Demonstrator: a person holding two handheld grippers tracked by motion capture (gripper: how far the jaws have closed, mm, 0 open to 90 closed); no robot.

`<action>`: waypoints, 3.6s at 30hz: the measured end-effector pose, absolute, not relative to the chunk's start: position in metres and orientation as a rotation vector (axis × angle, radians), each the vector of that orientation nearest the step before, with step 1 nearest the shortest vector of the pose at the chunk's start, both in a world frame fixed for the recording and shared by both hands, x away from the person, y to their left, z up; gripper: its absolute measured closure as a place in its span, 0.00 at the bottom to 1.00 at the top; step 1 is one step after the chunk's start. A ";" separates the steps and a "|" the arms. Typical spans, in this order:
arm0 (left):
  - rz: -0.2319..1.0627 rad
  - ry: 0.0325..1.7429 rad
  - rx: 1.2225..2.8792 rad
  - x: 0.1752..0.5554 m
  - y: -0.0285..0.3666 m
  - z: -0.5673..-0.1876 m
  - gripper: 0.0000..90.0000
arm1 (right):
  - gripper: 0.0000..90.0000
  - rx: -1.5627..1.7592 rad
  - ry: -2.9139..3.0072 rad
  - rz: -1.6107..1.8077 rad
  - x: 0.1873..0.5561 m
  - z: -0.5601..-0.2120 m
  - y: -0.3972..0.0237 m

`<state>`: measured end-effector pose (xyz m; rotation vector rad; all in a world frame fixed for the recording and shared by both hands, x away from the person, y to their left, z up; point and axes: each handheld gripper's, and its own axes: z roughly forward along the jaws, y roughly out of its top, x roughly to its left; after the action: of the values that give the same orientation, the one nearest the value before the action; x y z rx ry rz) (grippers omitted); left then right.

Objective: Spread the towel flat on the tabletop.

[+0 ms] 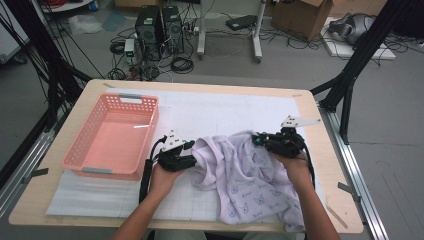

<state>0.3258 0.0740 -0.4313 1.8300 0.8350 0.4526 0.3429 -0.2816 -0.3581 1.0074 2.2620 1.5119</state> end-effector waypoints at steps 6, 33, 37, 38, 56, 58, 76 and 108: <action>0.429 0.877 1.803 0.328 0.081 -0.432 0.57 | 0.90 1.031 2.108 1.420 0.331 -0.334 -0.302; 0.231 0.719 1.917 0.335 0.019 -0.434 0.52 | 0.65 1.028 2.249 1.465 0.278 -0.384 -0.332; 0.195 0.720 1.918 0.342 -0.003 -0.432 0.50 | 0.69 1.211 2.146 1.342 0.287 -0.391 -0.363; 0.188 0.712 1.929 0.344 -0.009 -0.432 0.50 | 0.69 1.256 2.126 1.326 0.289 -0.394 -0.368; 0.171 0.705 2.014 0.341 -0.010 -0.428 0.94 | 0.61 1.395 2.125 1.283 0.312 -0.413 -0.364; 0.177 0.694 2.009 0.332 0.007 -0.425 0.94 | 0.61 1.402 2.120 1.281 0.315 -0.412 -0.363; 0.213 0.739 2.030 0.278 0.089 -0.437 0.94 | 0.58 1.295 2.502 1.115 0.372 -0.428 -0.272; 0.214 0.881 1.946 0.352 0.025 -0.446 0.43 | 0.90 1.207 2.157 1.131 0.354 -0.380 -0.299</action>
<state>0.3516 0.0255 -0.4461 1.9463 0.8813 0.2143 0.3542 -0.2987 -0.3799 1.2071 2.1569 1.1306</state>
